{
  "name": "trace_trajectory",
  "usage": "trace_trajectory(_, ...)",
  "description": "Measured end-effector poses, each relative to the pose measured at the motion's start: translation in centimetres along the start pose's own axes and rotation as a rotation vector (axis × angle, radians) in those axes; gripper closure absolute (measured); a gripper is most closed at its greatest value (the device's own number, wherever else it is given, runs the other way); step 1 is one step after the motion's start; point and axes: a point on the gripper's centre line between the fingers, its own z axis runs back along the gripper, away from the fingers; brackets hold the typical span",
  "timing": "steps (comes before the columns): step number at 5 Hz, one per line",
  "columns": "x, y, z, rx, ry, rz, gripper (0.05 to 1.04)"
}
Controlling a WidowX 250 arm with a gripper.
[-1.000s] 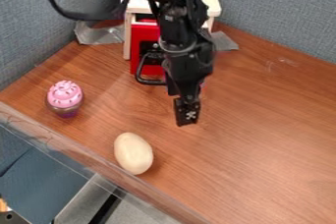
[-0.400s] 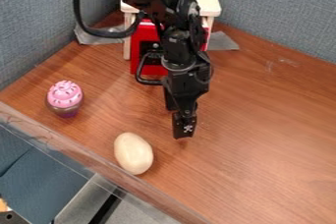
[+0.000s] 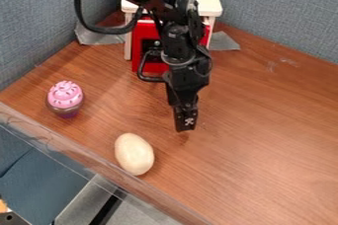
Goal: Close the drawer
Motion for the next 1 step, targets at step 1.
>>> trace_trajectory(1, -0.06, 0.52, 0.01, 0.009, -0.001, 0.014, 0.085)
